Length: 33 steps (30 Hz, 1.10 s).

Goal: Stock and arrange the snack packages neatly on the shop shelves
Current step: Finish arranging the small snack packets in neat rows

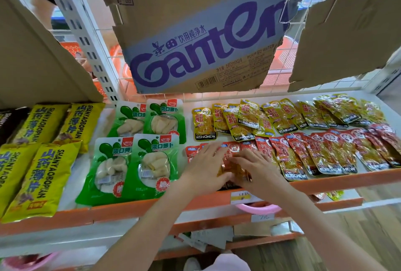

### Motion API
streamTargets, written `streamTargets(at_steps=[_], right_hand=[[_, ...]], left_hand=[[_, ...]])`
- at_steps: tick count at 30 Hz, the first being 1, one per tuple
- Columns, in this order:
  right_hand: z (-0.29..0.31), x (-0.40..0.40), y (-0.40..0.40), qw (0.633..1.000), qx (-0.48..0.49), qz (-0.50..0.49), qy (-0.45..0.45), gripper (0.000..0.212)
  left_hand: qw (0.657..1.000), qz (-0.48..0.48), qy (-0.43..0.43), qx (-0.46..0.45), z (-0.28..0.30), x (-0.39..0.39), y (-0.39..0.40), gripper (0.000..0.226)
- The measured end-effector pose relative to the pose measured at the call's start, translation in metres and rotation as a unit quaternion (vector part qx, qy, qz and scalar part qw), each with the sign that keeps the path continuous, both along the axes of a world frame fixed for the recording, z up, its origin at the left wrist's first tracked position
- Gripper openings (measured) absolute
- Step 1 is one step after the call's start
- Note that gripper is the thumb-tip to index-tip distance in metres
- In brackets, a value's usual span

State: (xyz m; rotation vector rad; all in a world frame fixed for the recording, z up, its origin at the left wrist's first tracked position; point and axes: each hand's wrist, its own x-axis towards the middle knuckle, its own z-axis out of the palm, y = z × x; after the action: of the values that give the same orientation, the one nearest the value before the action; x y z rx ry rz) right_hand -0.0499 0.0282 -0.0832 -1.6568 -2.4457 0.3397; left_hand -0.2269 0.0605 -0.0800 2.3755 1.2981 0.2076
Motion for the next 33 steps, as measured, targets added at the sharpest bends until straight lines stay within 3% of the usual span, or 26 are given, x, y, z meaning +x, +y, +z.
streamTargets(at_steps=[3, 5, 7, 11, 17, 33], right_hand=[[0.001, 0.016, -0.009, 0.987, 0.062, -0.087, 0.121, 0.021], [0.005, 0.027, -0.01, 0.978, 0.056, -0.146, 0.137, 0.022], [0.005, 0.035, -0.01, 0.984, -0.008, -0.156, 0.09, 0.035], [0.003, 0.041, -0.007, 0.989, -0.081, -0.122, 0.012, 0.068], [0.006, 0.05, 0.01, 0.987, -0.083, -0.053, -0.124, 0.082], [-0.027, 0.082, 0.029, 0.992, -0.018, 0.12, 0.023, 0.072]], left_hand=[[1.0, -0.013, -0.006, -0.007, -0.007, 0.013, -0.004, 0.074], [1.0, -0.024, 0.01, 0.005, -0.013, 0.015, -0.004, 0.075], [0.999, -0.03, 0.011, 0.007, -0.015, 0.014, -0.004, 0.075], [0.999, -0.033, 0.014, -0.003, -0.013, 0.014, 0.001, 0.078], [0.998, -0.019, 0.054, -0.021, -0.005, 0.022, -0.002, 0.081], [0.984, 0.089, 0.118, -0.102, 0.021, 0.059, -0.011, 0.085]])
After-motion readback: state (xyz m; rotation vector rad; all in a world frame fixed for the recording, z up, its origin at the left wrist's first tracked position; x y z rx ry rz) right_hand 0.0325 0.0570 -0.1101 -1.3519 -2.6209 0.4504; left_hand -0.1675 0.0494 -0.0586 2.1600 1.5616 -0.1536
